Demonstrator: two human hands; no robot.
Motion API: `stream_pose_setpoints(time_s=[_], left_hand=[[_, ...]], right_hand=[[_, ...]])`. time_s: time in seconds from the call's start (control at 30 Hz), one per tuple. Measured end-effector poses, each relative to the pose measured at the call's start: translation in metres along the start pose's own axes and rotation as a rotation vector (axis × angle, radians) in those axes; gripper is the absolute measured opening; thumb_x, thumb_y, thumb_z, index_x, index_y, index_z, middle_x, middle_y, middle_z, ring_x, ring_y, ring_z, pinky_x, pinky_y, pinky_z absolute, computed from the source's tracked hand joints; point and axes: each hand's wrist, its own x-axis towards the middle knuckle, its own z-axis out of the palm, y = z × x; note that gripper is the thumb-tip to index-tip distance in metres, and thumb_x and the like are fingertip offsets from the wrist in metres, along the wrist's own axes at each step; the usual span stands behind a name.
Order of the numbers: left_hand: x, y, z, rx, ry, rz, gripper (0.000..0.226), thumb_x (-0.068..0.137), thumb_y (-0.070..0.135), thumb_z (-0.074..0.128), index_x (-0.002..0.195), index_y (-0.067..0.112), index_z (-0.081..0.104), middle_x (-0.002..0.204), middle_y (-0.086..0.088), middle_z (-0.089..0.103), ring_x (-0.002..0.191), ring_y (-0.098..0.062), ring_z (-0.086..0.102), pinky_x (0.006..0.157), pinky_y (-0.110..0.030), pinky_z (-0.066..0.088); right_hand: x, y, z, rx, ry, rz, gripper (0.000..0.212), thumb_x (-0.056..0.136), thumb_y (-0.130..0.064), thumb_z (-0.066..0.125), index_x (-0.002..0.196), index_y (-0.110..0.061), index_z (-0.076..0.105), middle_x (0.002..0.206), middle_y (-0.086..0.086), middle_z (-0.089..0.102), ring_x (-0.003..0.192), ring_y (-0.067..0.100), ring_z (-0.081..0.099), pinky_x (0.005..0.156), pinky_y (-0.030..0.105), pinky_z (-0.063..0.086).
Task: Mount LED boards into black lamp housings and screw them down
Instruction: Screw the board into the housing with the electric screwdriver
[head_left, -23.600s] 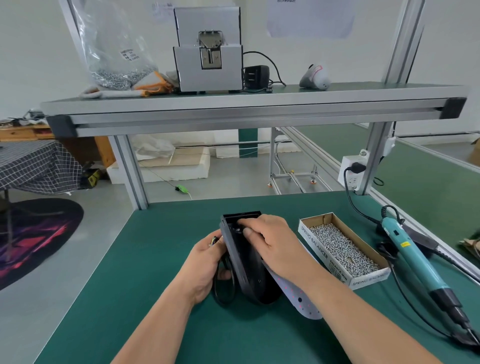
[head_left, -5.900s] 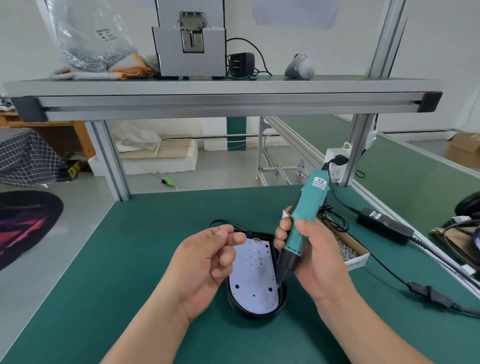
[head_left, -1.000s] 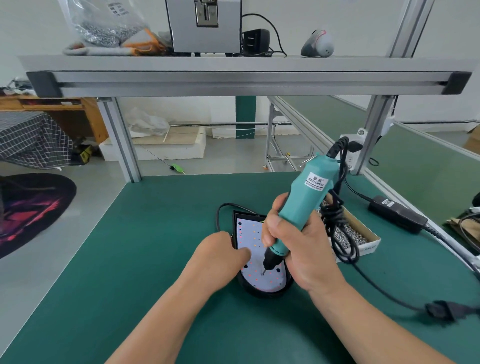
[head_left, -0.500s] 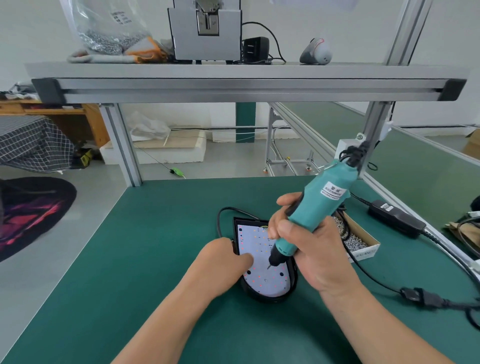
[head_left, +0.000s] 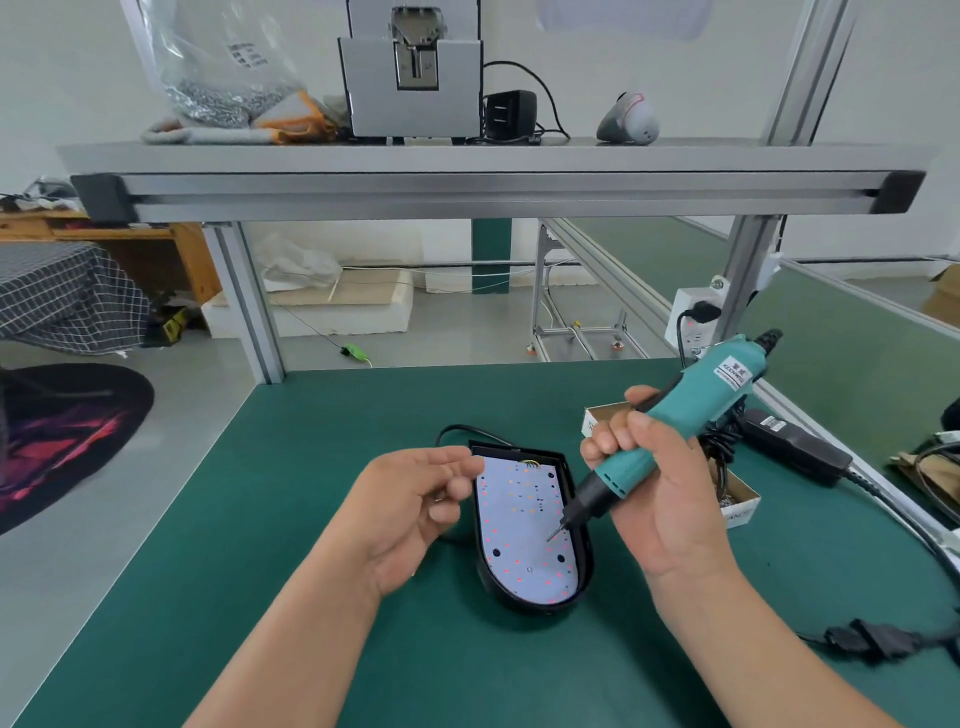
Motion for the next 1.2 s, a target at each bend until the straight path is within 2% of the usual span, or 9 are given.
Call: stream_pose_setpoints(time_s=[0.1,0.17,0.33,0.47,0.6,0.77,0.83,1.03,1.2], left_hand=[[-0.001,-0.005,0.002,0.007,-0.074,-0.008,0.018,0.108,-0.003,0.049,0.119,-0.008,0.062,0.099,-0.016,0.08,0.05,-0.007,0.05,0.038,-0.015,0.032],[-0.001,-0.007,0.002,0.081,-0.121,0.02,0.014,0.107,0.01,0.059,0.111,-0.003,0.063,0.096,-0.013,0.079,0.046,-0.006,0.044,0.037,-0.016,0.027],[-0.005,-0.013,0.008,0.154,-0.251,0.058,0.031,0.087,0.034,0.076,0.095,0.006,0.064,0.081,-0.009,0.068,0.043,-0.007,0.037,0.039,-0.017,0.024],[-0.008,-0.017,0.008,0.185,-0.286,0.049,0.022,0.094,0.023,0.074,0.101,0.002,0.075,0.089,-0.014,0.072,0.047,-0.008,0.04,0.041,-0.016,0.027],[-0.009,-0.017,0.007,0.286,-0.32,0.046,0.015,0.107,0.004,0.058,0.118,-0.001,0.066,0.099,-0.02,0.079,0.043,-0.007,0.038,0.045,-0.018,0.028],[-0.012,-0.017,0.008,0.384,-0.344,0.039,0.021,0.103,0.013,0.062,0.119,0.001,0.059,0.107,-0.022,0.079,0.039,-0.008,0.034,0.052,-0.027,0.018],[-0.011,-0.017,0.008,0.379,-0.337,0.047,0.017,0.106,0.012,0.06,0.119,0.001,0.058,0.107,-0.023,0.079,0.039,-0.008,0.034,0.051,-0.026,0.019],[-0.01,-0.02,0.008,0.346,-0.308,0.078,0.015,0.103,0.005,0.067,0.105,0.01,0.081,0.097,-0.013,0.078,0.046,-0.009,0.037,0.044,-0.017,0.029],[-0.015,-0.025,0.013,0.406,-0.376,0.07,0.015,0.094,0.016,0.074,0.106,0.018,0.083,0.105,-0.013,0.08,0.046,-0.009,0.036,0.045,-0.018,0.029]], right_hand=[[0.0,-0.001,-0.001,0.013,0.001,0.005,0.018,0.089,-0.007,0.059,0.105,-0.015,0.063,0.074,0.003,0.042,0.069,0.019,0.047,0.069,0.03,0.049],[0.0,-0.002,-0.001,0.029,0.007,0.011,0.018,0.09,-0.008,0.06,0.105,-0.015,0.063,0.074,0.002,0.043,0.069,0.019,0.048,0.07,0.03,0.05],[0.002,-0.007,-0.001,0.087,0.015,0.003,0.018,0.093,-0.008,0.059,0.109,-0.015,0.062,0.074,0.001,0.044,0.07,0.018,0.048,0.071,0.031,0.049],[0.002,-0.011,0.001,0.122,0.008,-0.016,0.018,0.094,-0.007,0.057,0.108,-0.016,0.063,0.075,0.0,0.044,0.07,0.017,0.048,0.071,0.032,0.048],[0.001,-0.015,0.004,0.152,0.01,-0.019,0.018,0.094,-0.009,0.059,0.109,-0.016,0.064,0.076,-0.001,0.045,0.071,0.017,0.049,0.073,0.031,0.049],[0.001,-0.019,0.005,0.177,0.014,-0.023,0.016,0.096,-0.01,0.058,0.109,-0.017,0.064,0.076,-0.002,0.046,0.072,0.016,0.05,0.076,0.032,0.049],[0.001,-0.02,0.005,0.182,0.017,-0.027,0.016,0.096,-0.01,0.058,0.109,-0.017,0.063,0.076,-0.002,0.046,0.072,0.016,0.049,0.077,0.032,0.049],[0.001,-0.024,0.008,0.209,0.027,-0.04,0.014,0.097,-0.011,0.057,0.108,-0.017,0.064,0.076,-0.002,0.047,0.072,0.015,0.051,0.076,0.03,0.05],[0.001,-0.025,0.011,0.222,0.034,-0.043,0.011,0.099,-0.013,0.058,0.107,-0.018,0.064,0.075,-0.003,0.047,0.071,0.015,0.05,0.075,0.03,0.05]])
